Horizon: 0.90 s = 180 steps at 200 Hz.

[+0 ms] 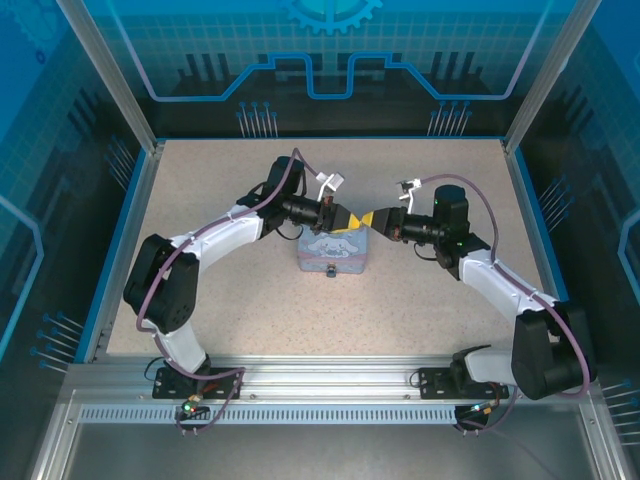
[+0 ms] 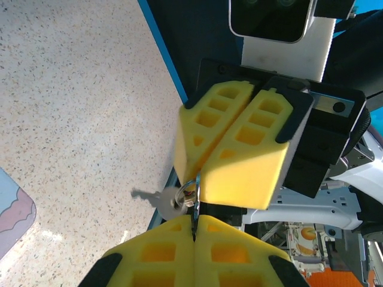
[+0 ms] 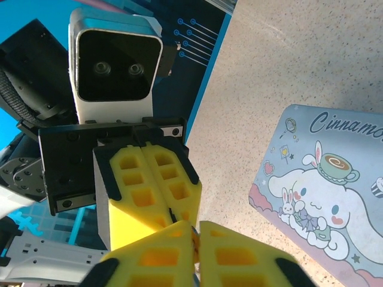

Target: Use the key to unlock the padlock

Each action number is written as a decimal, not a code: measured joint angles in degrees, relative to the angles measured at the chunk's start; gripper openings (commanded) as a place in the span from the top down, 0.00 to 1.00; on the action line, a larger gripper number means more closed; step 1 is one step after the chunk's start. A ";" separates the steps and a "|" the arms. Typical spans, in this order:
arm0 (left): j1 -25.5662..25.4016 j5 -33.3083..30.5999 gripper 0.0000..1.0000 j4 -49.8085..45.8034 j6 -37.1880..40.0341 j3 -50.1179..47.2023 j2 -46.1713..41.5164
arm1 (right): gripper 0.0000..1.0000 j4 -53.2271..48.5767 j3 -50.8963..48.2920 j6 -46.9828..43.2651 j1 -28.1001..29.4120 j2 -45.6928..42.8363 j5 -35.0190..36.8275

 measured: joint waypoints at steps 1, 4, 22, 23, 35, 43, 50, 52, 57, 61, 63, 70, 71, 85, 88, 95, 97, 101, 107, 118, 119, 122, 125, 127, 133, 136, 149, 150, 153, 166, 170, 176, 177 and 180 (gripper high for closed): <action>-0.02 0.00 1.00 -0.02 0.00 0.00 0.00 | 1.00 -0.02 0.00 0.17 0.00 0.00 0.02; 0.00 0.00 1.00 -0.07 0.00 0.00 0.00 | 1.00 0.00 0.00 -0.20 0.02 0.00 0.02; 0.02 -0.02 0.98 -0.20 0.00 0.00 0.00 | 1.00 0.13 -0.04 0.02 0.02 -0.04 -0.02; 0.02 -0.02 0.97 -0.22 0.00 0.00 0.00 | 1.00 0.13 -0.04 0.02 0.02 -0.07 -0.02; 0.02 -0.13 0.79 -0.22 0.04 0.02 0.00 | 1.00 0.13 -0.04 0.02 0.02 -0.13 -0.02; 0.02 -0.87 0.62 -0.37 -0.17 0.13 0.00 | 1.00 0.13 -0.04 0.02 0.02 -0.17 -0.11; 0.00 -1.86 0.53 -0.28 -0.20 0.20 0.00 | 1.00 0.11 -0.04 0.04 0.13 -0.35 -0.20; 0.02 -2.16 0.52 -0.17 -0.20 0.20 0.00 | 1.00 0.09 -0.04 0.04 0.13 -0.39 -0.22; 0.02 -3.10 0.50 -0.09 -0.74 0.17 -0.02 | 1.00 0.07 -0.07 0.24 0.17 -0.55 -0.20; 0.07 -3.80 0.48 0.46 -1.05 0.04 -0.02 | 1.00 0.09 -0.09 0.26 0.17 -0.68 -0.07; 0.11 -4.26 0.46 0.81 -1.51 -0.02 -0.04 | 1.00 0.09 -0.11 0.35 0.17 -0.76 0.07; 0.22 -5.75 0.42 2.38 -2.54 -0.72 -0.22 | 1.00 0.07 -0.31 0.70 0.17 -1.16 0.59; 0.24 -5.90 0.42 2.54 -2.60 -0.83 -0.26 | 1.00 0.07 -0.33 0.72 0.17 -1.20 0.63; 0.66 -9.14 0.41 6.86 -6.19 -3.76 -1.38 | 1.00 0.00 -1.11 2.21 0.26 -2.19 2.32; 0.76 -9.84 0.41 7.91 -7.02 -4.55 -1.66 | 1.00 0.00 -1.29 2.64 0.28 -2.36 2.91; 0.98 -11.65 0.41 10.36 -9.33 -6.49 -2.54 | 1.00 0.09 -1.81 3.74 0.55 -2.80 4.28; 1.03 -11.98 0.41 10.73 -9.70 -6.82 -2.71 | 1.00 0.13 -1.99 4.02 0.63 -2.95 4.70; 1.11 -13.09 0.41 12.61 -11.43 -8.07 -3.23 | 1.00 0.24 -2.36 4.90 0.87 -3.17 5.62; 1.14 -14.58 0.41 15.10 -13.77 -9.62 -3.93 | 1.00 0.44 -2.97 6.21 1.33 -3.54 7.04; 1.16 -18.03 0.42 20.48 -18.27 -12.94 -5.25 | 1.00 0.94 -4.11 8.98 2.58 -4.15 10.49; 1.16 -18.36 0.42 21.33 -19.02 -13.40 -5.42 | 1.00 1.05 -4.20 9.27 2.69 -4.15 10.73; 1.14 -19.47 0.42 22.84 -20.22 -14.36 -5.79 | 1.00 1.33 -4.55 10.21 3.10 -4.28 11.93; 1.11 -20.22 0.42 24.22 -21.55 -15.30 -6.12 | 1.00 1.57 -4.83 10.97 3.54 -4.37 12.79; 1.07 -20.74 0.43 25.00 -22.34 -15.78 -6.29 | 1.00 1.79 -4.96 11.56 3.80 -4.39 13.31; 1.01 -22.58 0.44 27.82 -24.76 -17.62 -6.91 | 1.00 2.49 -5.53 13.44 4.87 -4.52 15.58; 0.90 -23.87 0.44 29.33 -25.88 -18.60 -7.19 | 1.00 2.73 -5.79 14.32 5.38 -4.57 16.90; 0.31 -27.65 0.47 33.99 -30.27 -21.33 -7.65 | 1.00 3.67 -6.64 18.03 8.15 -4.63 21.97; 0.26 -27.85 0.47 34.23 -30.51 -21.44 -7.65 | 1.00 3.80 -6.71 18.45 8.48 -4.63 22.53; -0.02 -28.70 0.48 35.34 -31.67 -22.03 -7.67 | 1.00 3.98 -6.82 18.97 9.03 -4.63 23.41; -1.29 -31.95 0.49 38.21 -34.45 -23.56 -7.67 | 1.00 4.48 -7.13 21.88 11.78 -4.63 28.61; -1.77 -33.07 0.50 38.93 -35.17 -23.98 -7.67 | 1.00 4.59 -7.15 22.84 12.63 -4.63 30.27; -2.47 -34.36 0.51 39.74 -36.02 -24.46 -7.74 | 1.00 4.81 -7.15 24.00 13.79 -4.63 32.54; -2.56 -34.51 0.51 39.82 -36.15 -24.52 -7.76 | 1.00 4.85 -7.15 24.15 13.92 -4.63 32.81; -2.99 -35.23 0.52 40.33 -36.72 -24.81 -7.82 | 1.00 5.01 -7.15 24.59 14.43 -4.63 33.83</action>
